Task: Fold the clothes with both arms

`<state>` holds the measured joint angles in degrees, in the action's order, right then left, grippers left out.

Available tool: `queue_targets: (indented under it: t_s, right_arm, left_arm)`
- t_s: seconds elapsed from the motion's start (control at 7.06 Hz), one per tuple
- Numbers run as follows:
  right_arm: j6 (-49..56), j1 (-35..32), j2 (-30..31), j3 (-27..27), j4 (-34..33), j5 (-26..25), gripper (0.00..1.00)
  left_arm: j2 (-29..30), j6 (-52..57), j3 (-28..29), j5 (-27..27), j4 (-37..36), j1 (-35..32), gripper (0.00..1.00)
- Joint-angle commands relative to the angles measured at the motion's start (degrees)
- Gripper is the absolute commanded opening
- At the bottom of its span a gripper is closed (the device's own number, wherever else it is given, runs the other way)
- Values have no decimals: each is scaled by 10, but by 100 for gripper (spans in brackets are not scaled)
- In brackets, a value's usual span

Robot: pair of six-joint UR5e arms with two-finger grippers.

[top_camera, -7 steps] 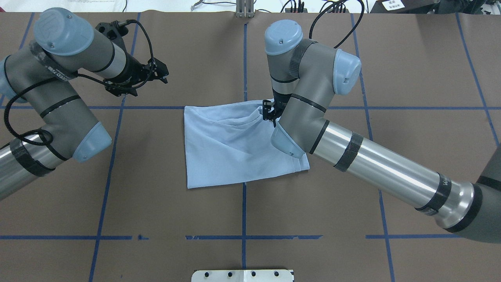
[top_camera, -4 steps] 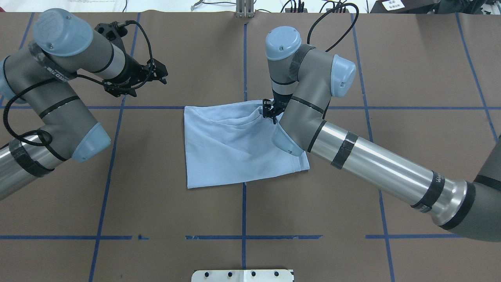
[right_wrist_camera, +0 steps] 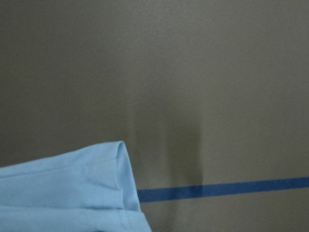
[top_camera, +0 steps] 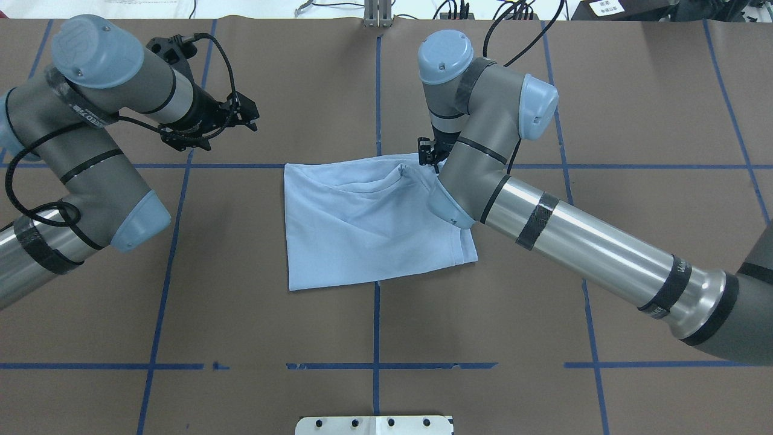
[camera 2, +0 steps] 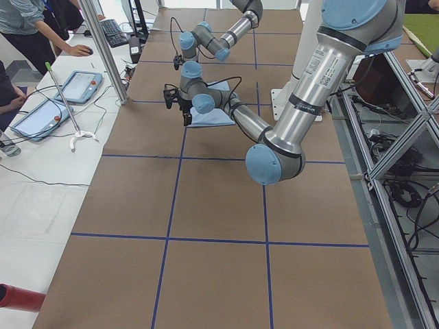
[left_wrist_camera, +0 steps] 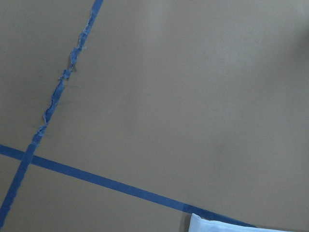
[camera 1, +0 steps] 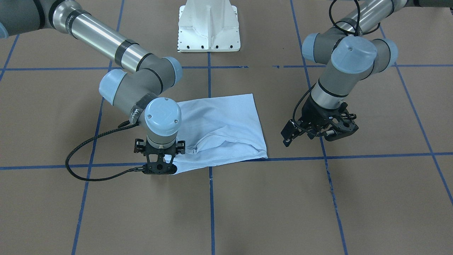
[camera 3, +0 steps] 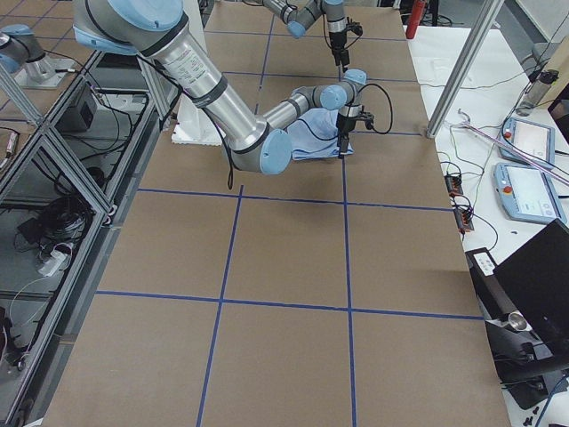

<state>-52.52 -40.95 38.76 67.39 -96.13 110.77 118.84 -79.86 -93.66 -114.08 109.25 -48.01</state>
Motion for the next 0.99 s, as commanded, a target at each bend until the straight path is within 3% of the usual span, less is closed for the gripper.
queue_targets:
  t_s: [0.0, 0.14, 0.42, 0.85]
  right_arm:
    - [11, -24, -1, -3, 25, -10, 100]
    - [19, -39, -1, 0, 32, -7, 100]
    - [65, -110, 27, 51, 30, 58, 100]
    - [228, -249, 173, 158, 28, 157, 100]
  left_arm:
    - [1, 1, 0, -1, 0, -2, 100]
    - [1, 9, 0, -3, 0, -11, 100]
    - [-30, 120, -9, -54, -2, -72, 100]
    - [-112, 442, -13, -100, -42, -225, 100]
